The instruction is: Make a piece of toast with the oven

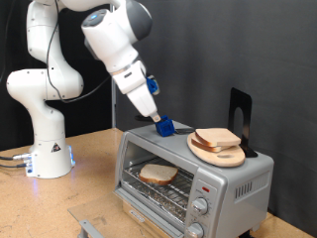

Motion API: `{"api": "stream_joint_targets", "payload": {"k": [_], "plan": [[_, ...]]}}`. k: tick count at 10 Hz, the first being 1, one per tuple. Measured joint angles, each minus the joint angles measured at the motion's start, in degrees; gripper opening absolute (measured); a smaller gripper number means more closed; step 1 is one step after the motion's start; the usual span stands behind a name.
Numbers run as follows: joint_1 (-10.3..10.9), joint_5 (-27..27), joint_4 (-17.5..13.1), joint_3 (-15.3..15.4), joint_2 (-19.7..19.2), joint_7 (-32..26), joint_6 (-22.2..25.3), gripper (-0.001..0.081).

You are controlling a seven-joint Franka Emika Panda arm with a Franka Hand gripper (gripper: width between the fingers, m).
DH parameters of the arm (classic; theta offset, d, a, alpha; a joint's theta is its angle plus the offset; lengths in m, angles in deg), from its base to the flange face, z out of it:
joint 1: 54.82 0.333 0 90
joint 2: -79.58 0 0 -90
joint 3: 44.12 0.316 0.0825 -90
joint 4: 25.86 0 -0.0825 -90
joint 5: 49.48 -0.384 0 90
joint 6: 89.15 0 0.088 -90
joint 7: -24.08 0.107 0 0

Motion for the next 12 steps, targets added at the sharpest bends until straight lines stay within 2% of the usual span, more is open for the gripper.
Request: {"api": "stream_joint_targets", "payload": {"k": [3, 7, 9, 10, 12], "plan": [[-2.3, 3.2, 0.9, -6.0, 1.6, -7.0, 8.3, 0.0808], [-5.4, 8.2, 3.0, -11.4, 4.8, -13.7, 14.5, 0.0808], [-5.4, 7.5, 3.0, -11.4, 4.4, -12.8, 15.9, 0.0808], [-5.6, 5.9, 2.9, -12.2, 3.6, -9.3, 20.0, 0.0808], [-7.3, 3.9, 2.4, -15.1, 1.0, -1.5, 27.5, 0.0808]]}}
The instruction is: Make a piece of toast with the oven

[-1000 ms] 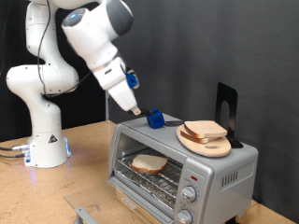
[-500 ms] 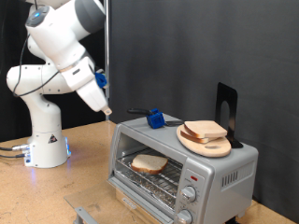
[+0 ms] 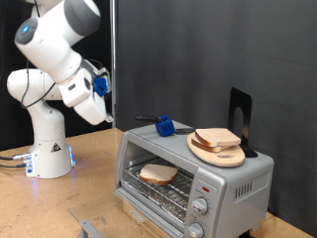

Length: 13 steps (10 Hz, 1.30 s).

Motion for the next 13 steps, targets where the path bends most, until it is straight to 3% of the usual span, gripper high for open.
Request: {"api": "stream_joint_targets", "payload": {"k": [2, 3, 5, 7, 9, 12, 13], "plan": [[-2.0, -0.2, -1.8, -2.7, -4.1, 7.3, 7.6, 0.0808], [-1.9, -0.1, -1.7, -2.4, -3.8, 6.3, 6.2, 0.0808], [-2.3, -6.0, -0.4, -2.4, -3.4, 14.0, 4.3, 0.0808], [-4.2, -11.6, 2.3, -3.8, -2.0, 19.4, 0.5, 0.0808], [-7.0, -12.0, 4.2, -6.0, -0.6, 19.7, -2.6, 0.0808], [-10.7, -8.9, 4.6, -10.0, -1.0, 19.6, -1.1, 0.0808], [-10.9, -8.0, 4.6, -10.5, -1.2, 19.6, -0.6, 0.0808]]}}
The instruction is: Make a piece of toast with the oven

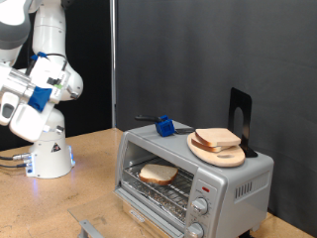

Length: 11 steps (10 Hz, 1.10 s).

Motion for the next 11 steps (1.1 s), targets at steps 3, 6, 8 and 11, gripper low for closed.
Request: {"api": "stream_joint_targets", "payload": {"k": [3, 6, 8, 11], "plan": [[-0.2, 4.4, -2.0, -0.6, -1.5, 7.9, 8.6, 0.0808], [-1.1, 10.8, -5.6, -0.7, -8.3, 16.1, 7.8, 0.0808], [-1.0, 6.9, -3.2, -0.5, -10.4, 7.9, -8.3, 0.0808], [-1.0, 4.2, -2.7, -0.6, -16.5, -0.4, -15.1, 0.0808]]}}
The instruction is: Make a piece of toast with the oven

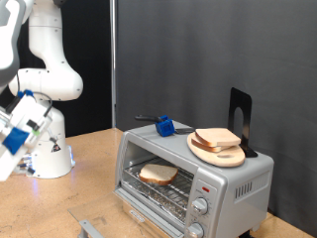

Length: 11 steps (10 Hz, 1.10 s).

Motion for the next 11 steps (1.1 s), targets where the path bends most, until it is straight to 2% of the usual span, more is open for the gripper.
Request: {"api": "stream_joint_targets", "payload": {"k": [2, 6, 8, 11], "plan": [[0.0, -2.3, -1.2, 0.1, -5.5, -3.7, -0.7, 0.0808], [0.5, -7.7, -4.0, 2.4, -15.4, -8.9, -6.4, 0.0808], [1.2, -9.5, -4.6, 4.4, -18.9, -10.7, -8.7, 0.0808], [2.6, -11.0, -4.6, 7.6, -22.0, -12.5, -9.7, 0.0808]]}}
